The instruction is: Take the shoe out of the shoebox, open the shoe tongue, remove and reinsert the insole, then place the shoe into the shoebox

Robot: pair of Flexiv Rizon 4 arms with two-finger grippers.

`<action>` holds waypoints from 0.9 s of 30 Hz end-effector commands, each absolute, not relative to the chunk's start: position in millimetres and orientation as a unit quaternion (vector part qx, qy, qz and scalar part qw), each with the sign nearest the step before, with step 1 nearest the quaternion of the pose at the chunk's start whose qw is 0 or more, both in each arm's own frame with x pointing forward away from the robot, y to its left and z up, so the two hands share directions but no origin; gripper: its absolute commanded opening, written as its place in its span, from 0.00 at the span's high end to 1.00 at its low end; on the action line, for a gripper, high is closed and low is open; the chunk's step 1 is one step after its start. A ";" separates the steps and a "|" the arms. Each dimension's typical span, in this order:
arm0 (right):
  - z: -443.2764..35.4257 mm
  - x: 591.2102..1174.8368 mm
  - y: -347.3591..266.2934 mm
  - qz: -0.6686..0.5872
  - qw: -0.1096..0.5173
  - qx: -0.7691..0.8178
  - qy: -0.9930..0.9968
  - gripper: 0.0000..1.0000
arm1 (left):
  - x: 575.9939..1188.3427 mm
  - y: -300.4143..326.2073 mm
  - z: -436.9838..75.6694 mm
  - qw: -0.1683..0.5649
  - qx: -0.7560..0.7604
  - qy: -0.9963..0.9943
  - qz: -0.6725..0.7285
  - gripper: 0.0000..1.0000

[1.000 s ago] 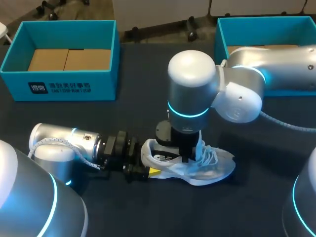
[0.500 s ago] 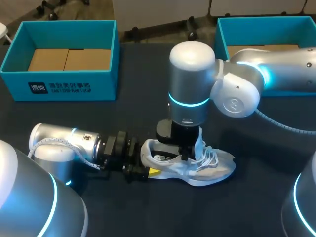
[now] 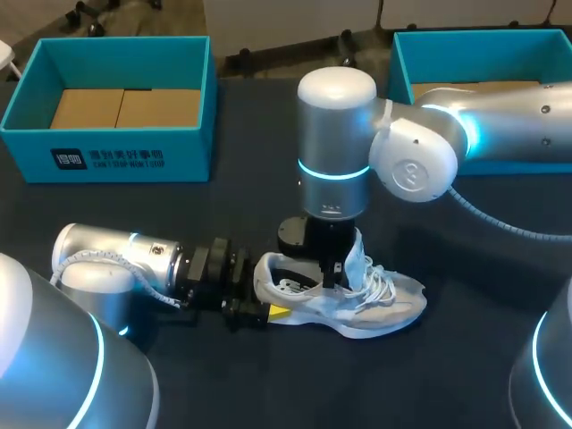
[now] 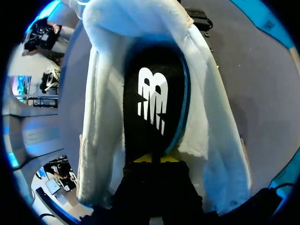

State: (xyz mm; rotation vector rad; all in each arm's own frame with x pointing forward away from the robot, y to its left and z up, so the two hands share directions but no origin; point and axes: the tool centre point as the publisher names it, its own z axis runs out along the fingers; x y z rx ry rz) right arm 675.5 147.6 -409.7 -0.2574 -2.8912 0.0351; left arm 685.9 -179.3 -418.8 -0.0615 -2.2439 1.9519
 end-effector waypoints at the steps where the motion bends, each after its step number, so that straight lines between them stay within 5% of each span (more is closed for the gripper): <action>1: -424.3 658.9 150.4 -0.004 0.109 -0.089 -0.990 1.00 | 688.6 -180.1 -421.9 0.082 -0.019 -0.752 0.654 1.00; 27: -372.7 667.1 127.8 -0.161 0.073 -0.116 -0.977 1.00 | 688.6 -180.1 -421.9 0.082 -0.019 -0.752 0.654 1.00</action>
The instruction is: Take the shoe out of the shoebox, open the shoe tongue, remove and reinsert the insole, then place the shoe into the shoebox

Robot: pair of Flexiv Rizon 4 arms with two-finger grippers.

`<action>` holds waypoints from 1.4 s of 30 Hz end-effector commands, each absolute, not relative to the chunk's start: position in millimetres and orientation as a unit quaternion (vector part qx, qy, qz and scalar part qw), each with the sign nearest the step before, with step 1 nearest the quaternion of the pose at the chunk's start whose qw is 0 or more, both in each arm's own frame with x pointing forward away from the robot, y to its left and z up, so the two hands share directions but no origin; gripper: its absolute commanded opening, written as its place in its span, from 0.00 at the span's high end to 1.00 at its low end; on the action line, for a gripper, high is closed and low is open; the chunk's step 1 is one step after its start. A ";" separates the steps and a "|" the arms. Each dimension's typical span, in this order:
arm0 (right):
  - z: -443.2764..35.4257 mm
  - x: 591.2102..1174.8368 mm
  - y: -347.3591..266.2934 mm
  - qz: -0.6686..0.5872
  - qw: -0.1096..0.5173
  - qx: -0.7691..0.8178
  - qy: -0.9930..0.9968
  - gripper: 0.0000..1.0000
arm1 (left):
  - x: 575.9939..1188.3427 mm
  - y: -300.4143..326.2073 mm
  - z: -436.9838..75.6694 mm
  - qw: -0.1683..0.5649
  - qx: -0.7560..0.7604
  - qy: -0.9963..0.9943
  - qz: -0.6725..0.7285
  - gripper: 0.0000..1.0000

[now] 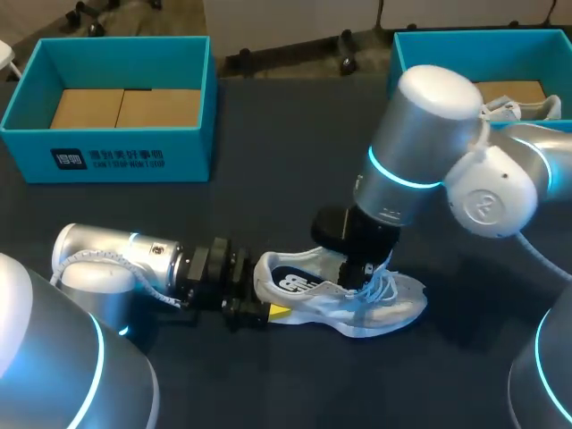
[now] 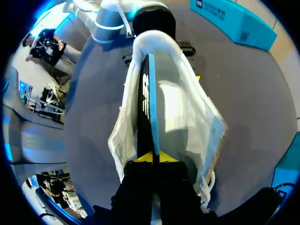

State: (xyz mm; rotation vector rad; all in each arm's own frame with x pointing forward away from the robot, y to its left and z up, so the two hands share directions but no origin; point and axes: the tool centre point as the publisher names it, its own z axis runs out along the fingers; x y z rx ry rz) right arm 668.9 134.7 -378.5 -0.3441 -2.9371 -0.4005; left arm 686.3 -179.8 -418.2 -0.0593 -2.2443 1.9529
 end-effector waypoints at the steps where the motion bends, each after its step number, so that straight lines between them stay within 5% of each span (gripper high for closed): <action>1: -371.1 668.7 128.2 -0.163 0.072 -0.114 -0.977 1.00 | 688.6 -180.1 -421.9 0.082 -0.019 -0.752 0.654 1.00; 30: -331.3 697.8 171.2 -0.178 0.152 -0.011 -0.972 1.00 | 688.6 -180.1 -421.9 0.082 -0.019 -0.752 0.654 1.00; 31: -330.2 696.3 172.5 -0.183 0.153 -0.009 -0.971 0.96 | 688.6 -180.1 -421.9 0.082 -0.019 -0.752 0.654 1.00; 34: -323.7 691.7 174.6 -0.185 0.148 -0.009 -0.972 0.53 | 688.6 -180.1 -421.9 0.082 -0.019 -0.752 0.654 1.00; 37: -316.6 690.3 176.1 -0.180 0.148 -0.004 -0.973 0.50 | 688.6 -180.1 -421.9 0.082 -0.019 -0.752 0.654 1.00; 39: -311.9 689.9 175.1 -0.174 0.146 -0.006 -0.974 0.29 | 688.6 -180.1 -421.9 0.082 -0.019 -0.752 0.654 1.00; 42: -305.7 689.8 172.7 -0.170 0.143 -0.010 -0.975 0.31 | 688.6 -180.1 -421.9 0.082 -0.019 -0.752 0.654 1.00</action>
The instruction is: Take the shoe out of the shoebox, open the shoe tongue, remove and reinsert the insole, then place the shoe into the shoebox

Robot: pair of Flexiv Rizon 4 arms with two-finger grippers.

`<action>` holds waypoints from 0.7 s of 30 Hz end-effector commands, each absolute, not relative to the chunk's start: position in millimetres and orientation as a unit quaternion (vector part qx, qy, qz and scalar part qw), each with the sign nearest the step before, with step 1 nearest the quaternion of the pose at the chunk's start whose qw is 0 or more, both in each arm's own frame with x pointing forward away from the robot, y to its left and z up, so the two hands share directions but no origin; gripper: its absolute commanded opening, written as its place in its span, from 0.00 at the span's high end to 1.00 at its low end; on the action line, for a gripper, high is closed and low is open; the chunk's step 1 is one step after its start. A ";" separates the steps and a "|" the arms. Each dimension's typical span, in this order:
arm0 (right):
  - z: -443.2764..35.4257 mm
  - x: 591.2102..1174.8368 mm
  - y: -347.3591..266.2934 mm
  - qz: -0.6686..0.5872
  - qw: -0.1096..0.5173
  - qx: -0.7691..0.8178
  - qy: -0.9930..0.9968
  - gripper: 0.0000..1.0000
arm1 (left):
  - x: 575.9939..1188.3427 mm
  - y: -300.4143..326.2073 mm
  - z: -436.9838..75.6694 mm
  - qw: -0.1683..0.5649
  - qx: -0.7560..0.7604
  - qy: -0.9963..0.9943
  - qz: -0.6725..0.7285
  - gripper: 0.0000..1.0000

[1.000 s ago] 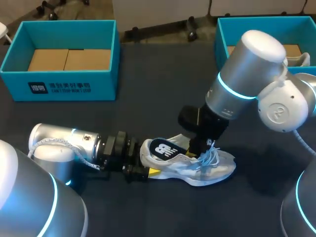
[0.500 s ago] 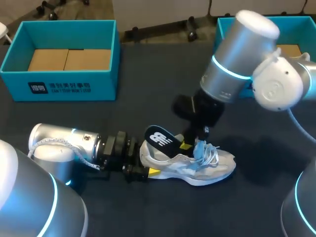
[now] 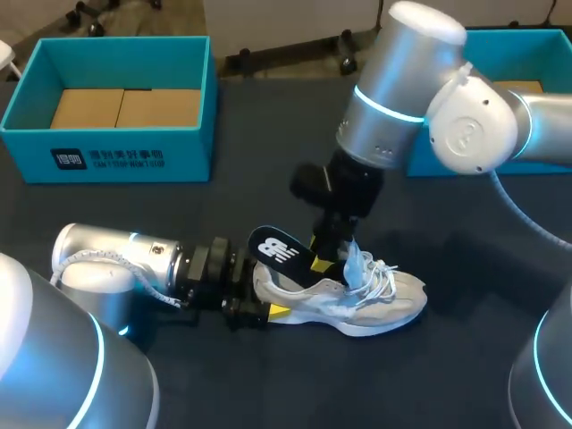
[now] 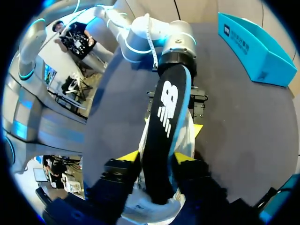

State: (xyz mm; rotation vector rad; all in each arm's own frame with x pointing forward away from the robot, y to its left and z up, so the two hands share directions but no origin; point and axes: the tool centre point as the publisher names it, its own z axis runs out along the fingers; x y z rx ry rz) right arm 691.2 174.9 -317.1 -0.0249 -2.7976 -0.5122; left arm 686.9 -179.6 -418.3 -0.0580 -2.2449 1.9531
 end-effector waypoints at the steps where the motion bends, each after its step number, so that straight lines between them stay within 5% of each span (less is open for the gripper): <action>1: -303.6 690.2 171.9 -0.169 0.142 -0.010 -0.975 0.34 | 688.6 -180.1 -421.9 0.082 -0.019 -0.752 0.654 1.00; 7: -294.8 701.0 164.8 -0.175 0.149 -0.013 -0.973 0.52 | 688.6 -180.1 -421.9 0.082 -0.019 -0.752 0.654 1.00; 17: -306.6 733.6 175.2 -0.189 0.200 0.018 -0.961 0.53 | 688.6 -180.1 -421.9 0.082 -0.019 -0.752 0.654 1.00; 21: -312.7 740.2 179.3 -0.195 0.220 0.025 -0.956 0.60 | 688.6 -180.1 -421.9 0.082 -0.019 -0.752 0.654 1.00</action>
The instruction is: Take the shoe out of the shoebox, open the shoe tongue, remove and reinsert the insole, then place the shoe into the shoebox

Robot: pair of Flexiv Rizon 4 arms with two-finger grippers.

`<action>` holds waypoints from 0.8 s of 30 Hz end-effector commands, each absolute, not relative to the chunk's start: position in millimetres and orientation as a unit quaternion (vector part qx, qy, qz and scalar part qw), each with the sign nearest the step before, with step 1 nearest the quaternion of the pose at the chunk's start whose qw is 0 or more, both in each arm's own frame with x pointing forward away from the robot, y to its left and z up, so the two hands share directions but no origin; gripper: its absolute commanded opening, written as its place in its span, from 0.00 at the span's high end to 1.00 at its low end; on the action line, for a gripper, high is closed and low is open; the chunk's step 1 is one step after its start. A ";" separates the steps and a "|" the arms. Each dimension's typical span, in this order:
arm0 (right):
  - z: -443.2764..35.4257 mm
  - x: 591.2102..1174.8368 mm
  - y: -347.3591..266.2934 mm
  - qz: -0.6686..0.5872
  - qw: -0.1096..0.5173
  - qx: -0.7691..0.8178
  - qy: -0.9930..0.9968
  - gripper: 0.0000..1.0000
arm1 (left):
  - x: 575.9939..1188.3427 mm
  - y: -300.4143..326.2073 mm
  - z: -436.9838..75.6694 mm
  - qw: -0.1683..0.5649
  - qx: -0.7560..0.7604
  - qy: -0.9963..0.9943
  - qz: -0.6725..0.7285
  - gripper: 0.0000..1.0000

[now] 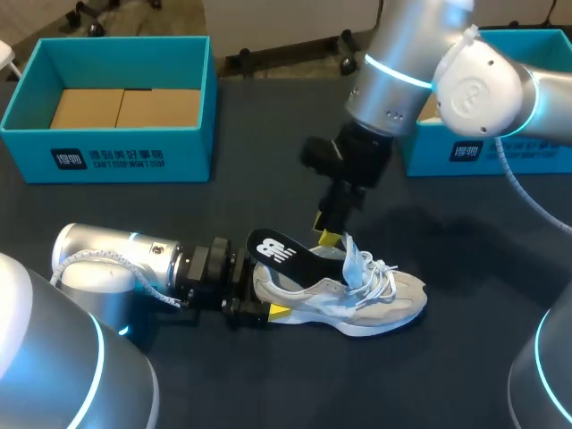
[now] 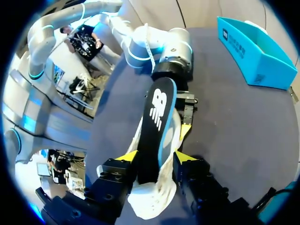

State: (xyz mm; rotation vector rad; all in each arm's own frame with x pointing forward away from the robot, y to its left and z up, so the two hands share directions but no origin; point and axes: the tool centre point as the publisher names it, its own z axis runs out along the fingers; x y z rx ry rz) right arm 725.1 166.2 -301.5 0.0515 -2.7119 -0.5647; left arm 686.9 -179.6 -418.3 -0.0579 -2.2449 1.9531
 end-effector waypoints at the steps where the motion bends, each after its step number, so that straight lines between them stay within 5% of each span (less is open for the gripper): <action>1: -313.3 740.5 180.2 -0.196 0.222 0.026 -0.955 0.61 | 688.6 -180.1 -421.9 0.082 -0.019 -0.752 0.654 1.00; 8: -317.9 737.2 187.0 -0.199 0.240 0.030 -0.950 0.77 | 688.6 -180.1 -421.9 0.082 -0.019 -0.752 0.654 1.00; 11: -317.6 732.3 187.8 -0.199 0.240 0.027 -0.950 1.00 | 688.6 -180.1 -421.9 0.082 -0.019 -0.752 0.654 1.00; 24: -290.7 708.2 197.1 -0.193 0.208 0.014 -0.959 1.00 | 688.6 -180.1 -421.9 0.082 -0.019 -0.752 0.654 1.00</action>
